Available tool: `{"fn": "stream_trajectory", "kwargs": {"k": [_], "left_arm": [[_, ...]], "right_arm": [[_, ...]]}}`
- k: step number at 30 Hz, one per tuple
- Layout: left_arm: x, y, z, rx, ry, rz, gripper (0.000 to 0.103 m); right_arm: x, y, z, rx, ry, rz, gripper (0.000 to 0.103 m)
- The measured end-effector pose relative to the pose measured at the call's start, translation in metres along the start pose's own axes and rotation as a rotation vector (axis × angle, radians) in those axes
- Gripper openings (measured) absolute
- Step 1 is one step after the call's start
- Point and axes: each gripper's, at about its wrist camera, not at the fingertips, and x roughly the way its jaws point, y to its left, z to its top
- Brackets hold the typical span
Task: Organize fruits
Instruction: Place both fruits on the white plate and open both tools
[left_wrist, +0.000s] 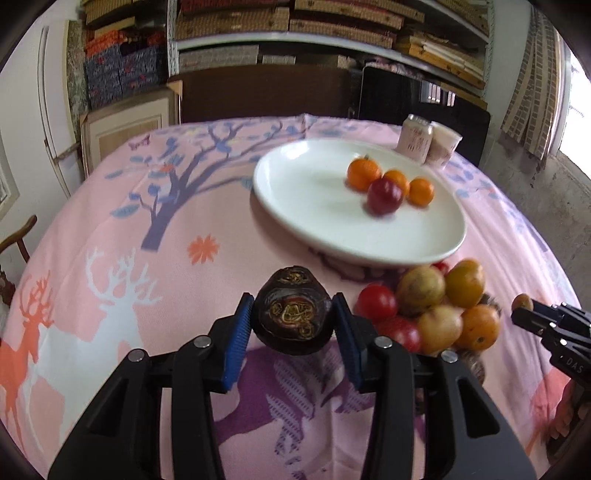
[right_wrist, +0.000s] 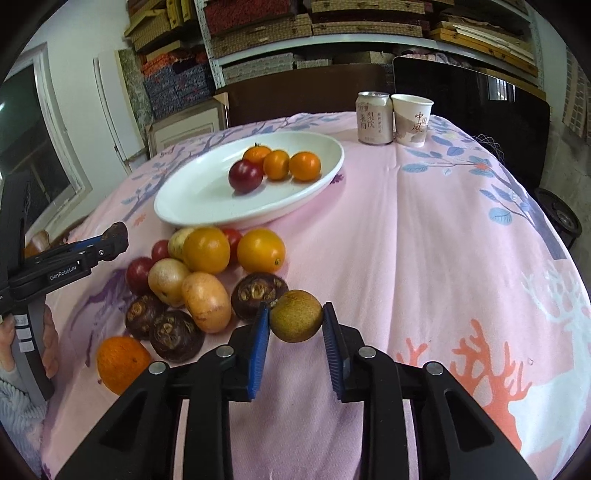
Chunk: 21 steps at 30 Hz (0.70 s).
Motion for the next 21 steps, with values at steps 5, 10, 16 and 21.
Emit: {"fn": "stream_trajectory", "kwargs": {"k": [5,10,16,21], "left_arm": [[0.001,-0.016,0.039,-0.003,-0.032,-0.036,0.043],[0.028,-0.029,0.066,-0.02,-0.022,-0.044,0.043],[0.054,-0.028,0.067,-0.005,0.003,-0.043,0.062],[0.05,-0.024,0.066,-0.019,0.005,-0.069,0.065]], "right_arm": [[-0.003,0.003,0.039,0.032,-0.028,0.062,0.029],[0.024,0.03,0.084,-0.016,-0.048,0.052,0.029],[0.053,0.028,0.096,0.036,-0.105,0.059,0.066],[0.036,0.009,0.095,0.095,-0.154,0.083,0.069]]}}
